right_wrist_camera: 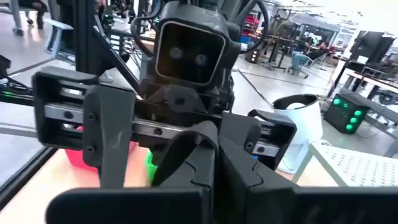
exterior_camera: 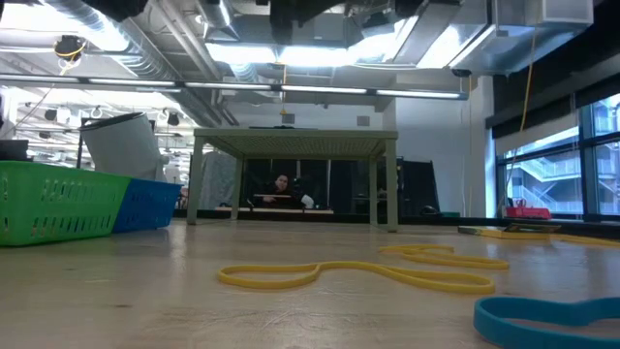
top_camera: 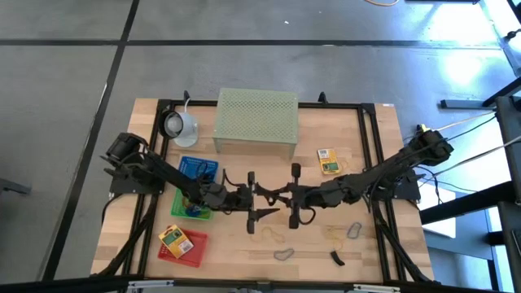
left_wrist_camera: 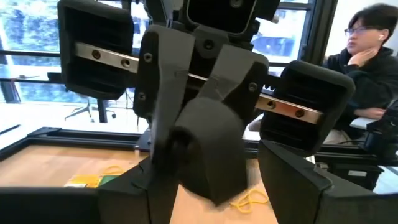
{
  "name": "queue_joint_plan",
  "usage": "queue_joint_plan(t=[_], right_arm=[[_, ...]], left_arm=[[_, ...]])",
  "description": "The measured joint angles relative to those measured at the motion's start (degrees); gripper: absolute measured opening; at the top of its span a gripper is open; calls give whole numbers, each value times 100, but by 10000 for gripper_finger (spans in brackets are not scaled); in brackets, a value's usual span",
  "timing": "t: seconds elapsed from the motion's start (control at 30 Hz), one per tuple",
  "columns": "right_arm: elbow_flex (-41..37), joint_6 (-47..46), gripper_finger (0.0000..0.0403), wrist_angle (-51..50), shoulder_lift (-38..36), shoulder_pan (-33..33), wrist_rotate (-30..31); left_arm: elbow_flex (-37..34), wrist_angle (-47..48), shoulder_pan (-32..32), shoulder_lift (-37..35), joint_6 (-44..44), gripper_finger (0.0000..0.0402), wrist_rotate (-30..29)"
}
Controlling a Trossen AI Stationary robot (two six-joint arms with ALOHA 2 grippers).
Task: Pick & Place Office Desk Supplies
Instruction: Put the black rubber band into the blue bin
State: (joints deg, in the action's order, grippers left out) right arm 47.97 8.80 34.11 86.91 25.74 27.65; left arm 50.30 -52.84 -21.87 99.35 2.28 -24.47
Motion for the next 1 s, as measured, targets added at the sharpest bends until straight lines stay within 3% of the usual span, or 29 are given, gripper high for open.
queue_joint_plan(t=[0.23,0.63,1.0], right_arm=[[0,0,16,-41,0,7,-8],[0,-3,16,-71,0,26,-52],[1,-691,22,-189,-2,-3,-27]], left_arm=[[0,24,-26,0,14,177,-142],[0,161,-26,-4,44,14,-148],[-2,216,-26,-7,142,3,-177]])
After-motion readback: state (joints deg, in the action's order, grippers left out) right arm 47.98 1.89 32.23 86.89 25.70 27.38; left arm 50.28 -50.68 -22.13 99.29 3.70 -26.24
